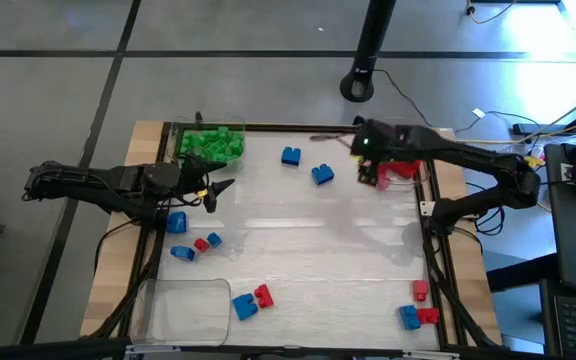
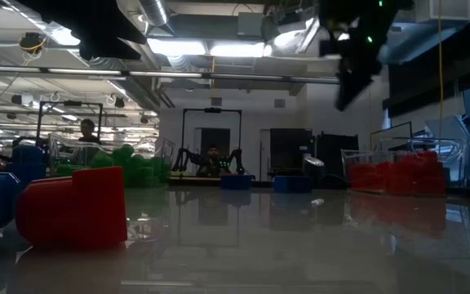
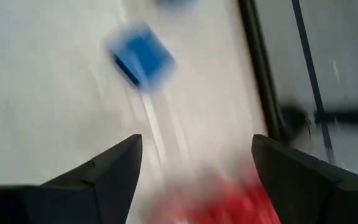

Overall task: Sort blocks
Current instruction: Put the red game piece into the right transparent bin

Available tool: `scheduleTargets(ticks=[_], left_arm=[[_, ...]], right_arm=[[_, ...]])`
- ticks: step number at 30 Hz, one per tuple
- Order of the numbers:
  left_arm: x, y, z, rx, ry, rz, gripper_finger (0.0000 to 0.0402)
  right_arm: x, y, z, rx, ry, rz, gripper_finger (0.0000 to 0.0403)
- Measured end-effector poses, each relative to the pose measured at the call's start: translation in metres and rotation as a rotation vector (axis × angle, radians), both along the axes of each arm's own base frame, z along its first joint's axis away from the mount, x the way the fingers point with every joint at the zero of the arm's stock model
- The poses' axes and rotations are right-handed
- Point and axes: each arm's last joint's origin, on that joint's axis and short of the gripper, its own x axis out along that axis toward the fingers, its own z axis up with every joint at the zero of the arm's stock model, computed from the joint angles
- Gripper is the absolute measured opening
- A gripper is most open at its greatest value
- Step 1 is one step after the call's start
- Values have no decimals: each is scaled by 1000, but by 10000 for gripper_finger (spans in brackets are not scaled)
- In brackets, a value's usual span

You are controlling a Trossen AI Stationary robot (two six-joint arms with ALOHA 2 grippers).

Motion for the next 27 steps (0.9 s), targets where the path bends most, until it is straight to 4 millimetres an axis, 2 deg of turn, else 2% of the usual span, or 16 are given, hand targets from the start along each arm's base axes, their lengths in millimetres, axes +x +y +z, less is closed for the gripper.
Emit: scheduleTargets(ticks=[6, 10, 18, 27], left_arm=[[0, 0, 0, 0, 0, 0, 261], [0, 0, 0, 0, 0, 0, 261], [0, 0, 1, -12, -13, 4, 261], [0, 0, 1, -15, -16, 5, 261]], right_arm=[[40, 59, 9, -27, -220, 272, 298], [62, 98, 1, -21, -279, 417, 298], [103, 173, -44, -6, -289, 652, 298], [143, 227, -100, 45, -433, 778, 298]])
